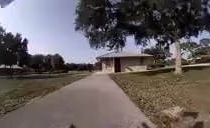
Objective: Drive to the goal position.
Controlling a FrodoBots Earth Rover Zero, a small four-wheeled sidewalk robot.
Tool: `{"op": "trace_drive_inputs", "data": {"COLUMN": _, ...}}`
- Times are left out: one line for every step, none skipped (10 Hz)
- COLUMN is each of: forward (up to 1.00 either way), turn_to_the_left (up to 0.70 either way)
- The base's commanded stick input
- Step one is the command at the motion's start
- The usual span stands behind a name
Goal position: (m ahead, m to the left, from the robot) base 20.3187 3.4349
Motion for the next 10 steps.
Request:
{"op": "trace_drive_inputs", "data": {"forward": 1.0, "turn_to_the_left": 0.23}}
{"op": "trace_drive_inputs", "data": {"forward": 1.0, "turn_to_the_left": 0.38}}
{"op": "trace_drive_inputs", "data": {"forward": 1.0, "turn_to_the_left": 0.39}}
{"op": "trace_drive_inputs", "data": {"forward": 1.0, "turn_to_the_left": 0.4}}
{"op": "trace_drive_inputs", "data": {"forward": 1.0, "turn_to_the_left": 0.4}}
{"op": "trace_drive_inputs", "data": {"forward": 1.0, "turn_to_the_left": 0.4}}
{"op": "trace_drive_inputs", "data": {"forward": 1.0, "turn_to_the_left": 0.4}}
{"op": "trace_drive_inputs", "data": {"forward": 1.0, "turn_to_the_left": 0.22}}
{"op": "trace_drive_inputs", "data": {"forward": 1.0, "turn_to_the_left": 0.04}}
{"op": "trace_drive_inputs", "data": {"forward": 1.0, "turn_to_the_left": 0.02}}
